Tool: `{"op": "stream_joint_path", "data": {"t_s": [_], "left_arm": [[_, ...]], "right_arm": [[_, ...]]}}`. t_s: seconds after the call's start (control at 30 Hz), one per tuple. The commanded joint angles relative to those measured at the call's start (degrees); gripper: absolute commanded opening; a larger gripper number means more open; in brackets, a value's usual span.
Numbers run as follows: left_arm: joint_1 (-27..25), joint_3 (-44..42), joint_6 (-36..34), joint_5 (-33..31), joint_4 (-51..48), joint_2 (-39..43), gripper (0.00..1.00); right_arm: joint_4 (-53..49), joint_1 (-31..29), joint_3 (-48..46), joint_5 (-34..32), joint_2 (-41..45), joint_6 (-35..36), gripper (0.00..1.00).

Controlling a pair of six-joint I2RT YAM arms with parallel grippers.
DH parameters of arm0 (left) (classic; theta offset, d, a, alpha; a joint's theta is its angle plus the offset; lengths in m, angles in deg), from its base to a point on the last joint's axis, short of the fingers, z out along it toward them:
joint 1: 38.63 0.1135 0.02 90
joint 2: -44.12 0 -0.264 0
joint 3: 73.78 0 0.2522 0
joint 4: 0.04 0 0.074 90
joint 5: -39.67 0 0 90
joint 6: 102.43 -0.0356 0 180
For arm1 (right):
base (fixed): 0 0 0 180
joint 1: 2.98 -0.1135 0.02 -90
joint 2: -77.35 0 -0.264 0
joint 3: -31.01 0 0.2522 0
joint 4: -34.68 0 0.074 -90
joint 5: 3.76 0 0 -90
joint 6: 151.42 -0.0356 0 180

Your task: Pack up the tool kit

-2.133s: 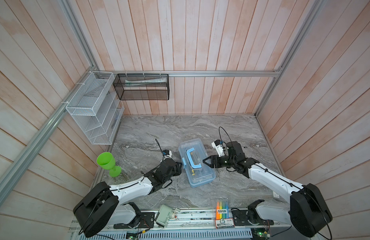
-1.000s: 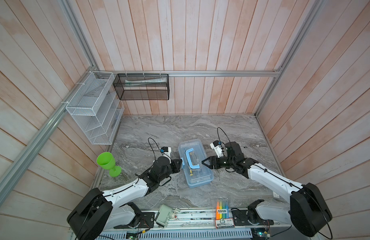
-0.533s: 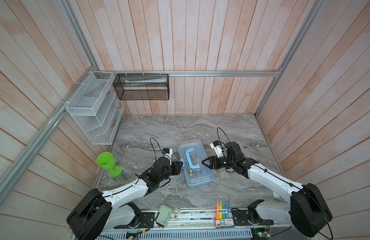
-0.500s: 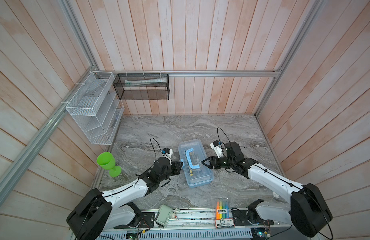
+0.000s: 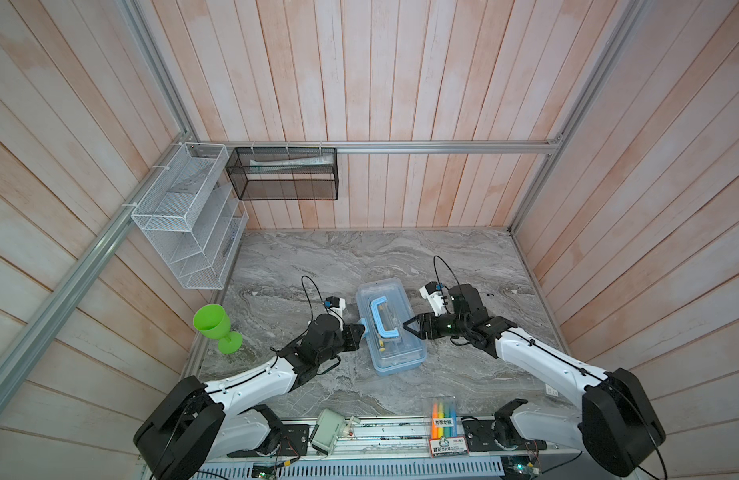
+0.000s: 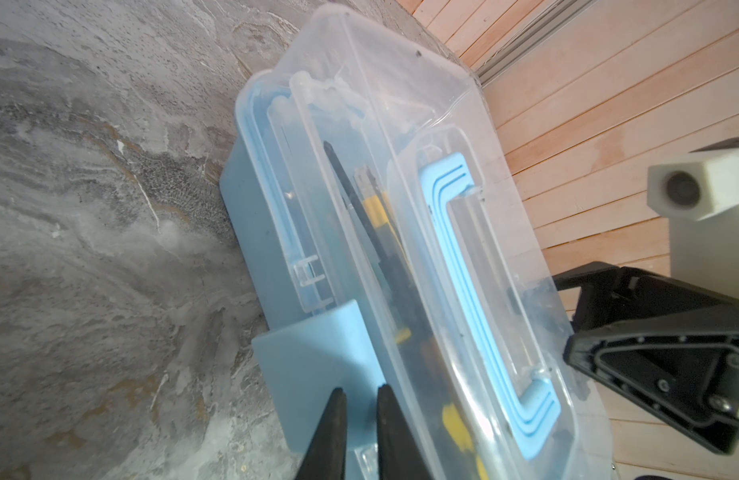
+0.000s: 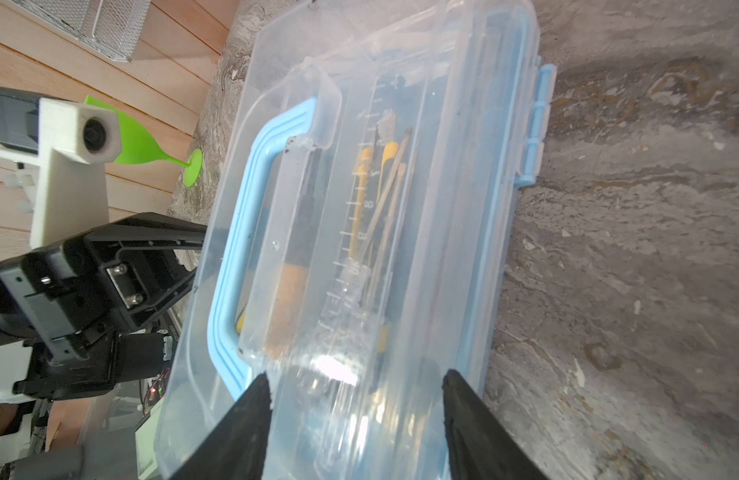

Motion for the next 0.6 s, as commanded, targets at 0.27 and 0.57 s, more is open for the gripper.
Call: {"op": "stream_joint_path", "data": {"t_s": [0.27,0.57], "left_arm": [[-0.43,-0.14,-0.24,2.11,1.89,-1.74,0.16],[-0.93,0.03,0.2,2.7,3.35,-3.44,0.15]], "right_arm": [[-3.3,-0.91,-1.77,-0.24,0.91,-0.58,0.62],[-2.87,-0.92,-2.11,-0.23,1.08,-1.1,0.62]]}}
